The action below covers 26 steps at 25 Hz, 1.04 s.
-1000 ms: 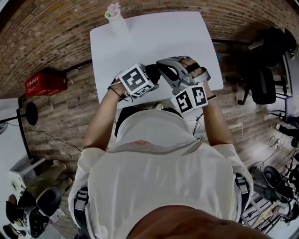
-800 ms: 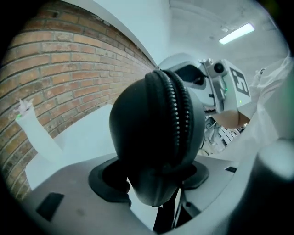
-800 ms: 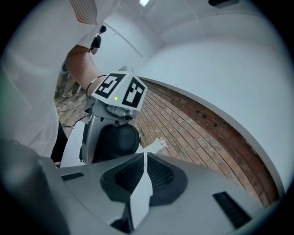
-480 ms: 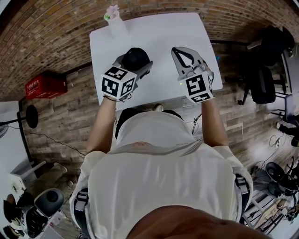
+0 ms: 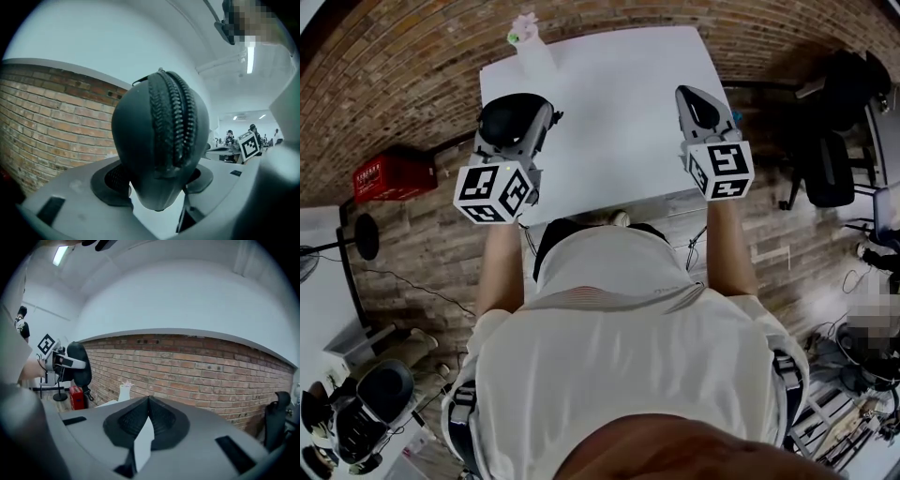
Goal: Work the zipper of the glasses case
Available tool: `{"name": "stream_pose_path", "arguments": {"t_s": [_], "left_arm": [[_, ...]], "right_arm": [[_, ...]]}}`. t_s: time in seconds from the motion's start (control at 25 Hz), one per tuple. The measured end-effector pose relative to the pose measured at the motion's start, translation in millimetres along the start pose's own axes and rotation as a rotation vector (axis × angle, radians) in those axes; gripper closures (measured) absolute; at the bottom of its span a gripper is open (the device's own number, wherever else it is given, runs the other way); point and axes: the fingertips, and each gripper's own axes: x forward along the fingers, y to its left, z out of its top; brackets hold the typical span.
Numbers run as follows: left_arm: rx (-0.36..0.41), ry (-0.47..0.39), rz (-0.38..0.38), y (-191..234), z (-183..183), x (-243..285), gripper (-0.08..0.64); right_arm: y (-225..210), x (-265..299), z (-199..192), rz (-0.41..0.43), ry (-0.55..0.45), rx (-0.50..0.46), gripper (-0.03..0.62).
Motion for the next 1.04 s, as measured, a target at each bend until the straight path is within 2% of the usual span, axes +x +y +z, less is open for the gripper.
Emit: {"name": "stream_pose_path", "arguments": {"t_s": [0.16,0.36,0.6,0.8,1.04], "left_arm": [[-0.007,-0.025,0.033,-12,-2,-6,0.29],[0.006,-0.017,0.019,-3,0,-2,0.29],[0.034,0.0,-0.001,-18,-3,5,0.29],[0.042,0.006,-0.004,-20,-5,8,0.29],[0.048,0.003,-0.006,-23,-2,10,0.29]], "right_arm": [[-14,-17,-2,-0.038,-0.033,0.018,0.541],[-4,-1,6,-0.033,-0.034,0.01,0.541],[0,-2,-2,-0.016,-0.03,0.026,0.541],[5,-1,-5,-0.021,-0.022,-0.013,0.541],[-2,-3,0,-0.026,-0.033,0.011,0.541]]}}
